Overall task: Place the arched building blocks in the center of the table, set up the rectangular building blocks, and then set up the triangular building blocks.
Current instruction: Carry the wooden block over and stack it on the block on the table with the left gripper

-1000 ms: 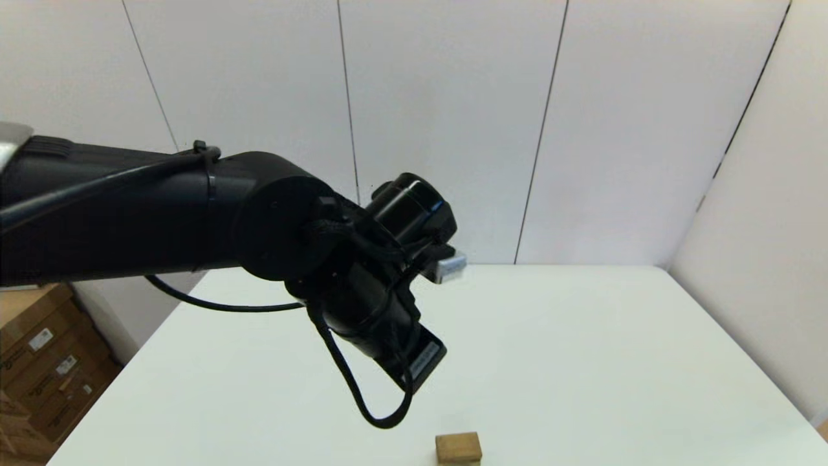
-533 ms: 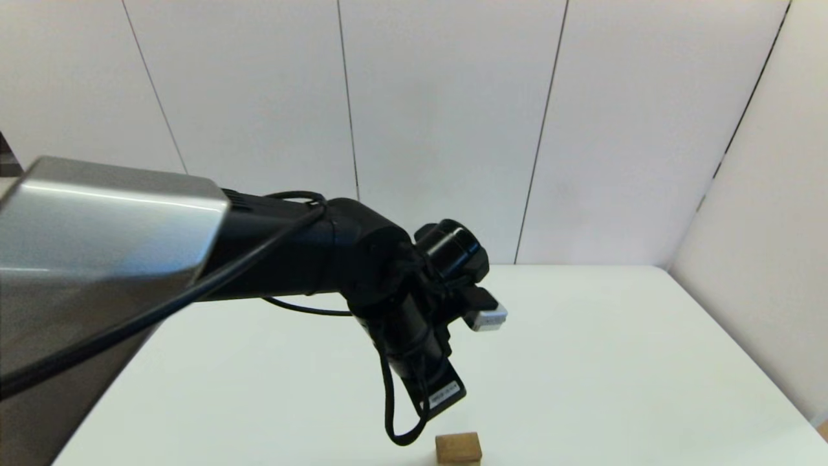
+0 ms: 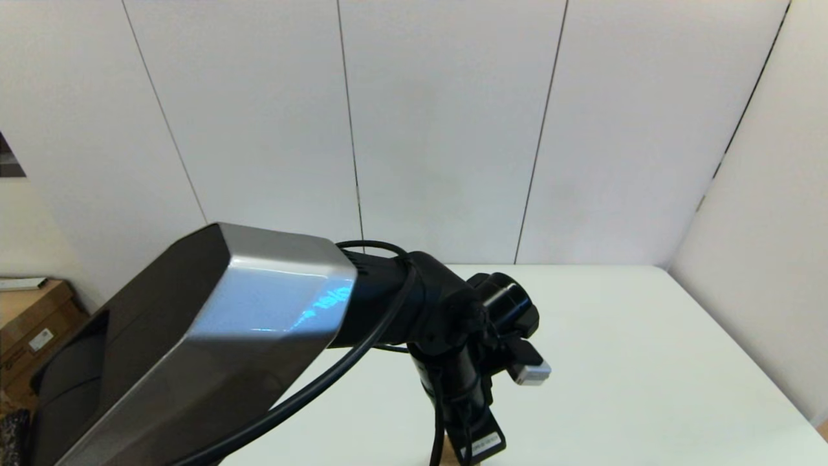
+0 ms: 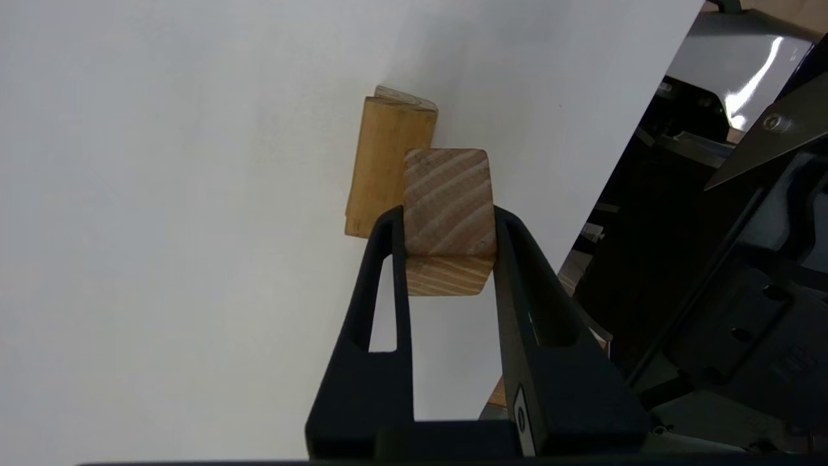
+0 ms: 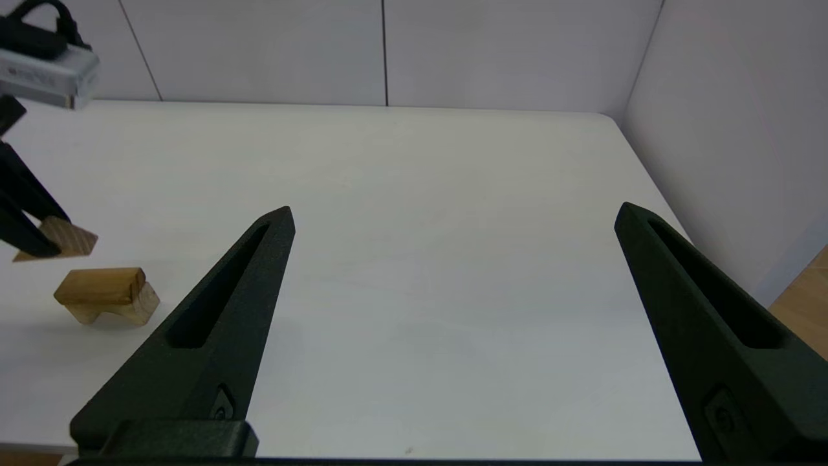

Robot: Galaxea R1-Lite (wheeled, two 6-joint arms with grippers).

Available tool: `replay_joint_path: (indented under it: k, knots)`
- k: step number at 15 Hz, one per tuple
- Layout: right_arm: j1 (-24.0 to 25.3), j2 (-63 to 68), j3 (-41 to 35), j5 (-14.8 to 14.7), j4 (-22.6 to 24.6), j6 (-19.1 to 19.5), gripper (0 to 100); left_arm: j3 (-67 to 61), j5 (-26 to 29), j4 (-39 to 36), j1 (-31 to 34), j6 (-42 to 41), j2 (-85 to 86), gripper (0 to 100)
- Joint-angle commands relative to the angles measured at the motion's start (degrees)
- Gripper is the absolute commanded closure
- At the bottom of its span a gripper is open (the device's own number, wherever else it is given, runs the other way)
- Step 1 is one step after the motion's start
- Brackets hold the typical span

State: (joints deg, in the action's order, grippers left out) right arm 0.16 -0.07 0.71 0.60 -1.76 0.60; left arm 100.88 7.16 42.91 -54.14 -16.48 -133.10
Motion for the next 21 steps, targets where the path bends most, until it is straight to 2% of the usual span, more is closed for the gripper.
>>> replay_joint_path:
  k: [1,7,11,21]
  knots:
    - [0.02,0.07,0.0,0.02,0.0,0.02,0,-0.42,0.23,0.16,-0.18,0.05,-1.55,100]
    - [0.02,0.07,0.0,0.02,0.0,0.02,0,-3.58,-0.04,-1.69,0.0,-0.39,-1.55,100]
    - [0.02,0.07,0.0,0.02,0.0,0.02,0,-11.93,0.23,-15.75,0.44,-0.66,-1.11,100]
    - [0.02,0.07,0.0,0.02,0.0,0.02,0,-13.07,0.4,-16.37,2.81,-4.08,-1.29,100]
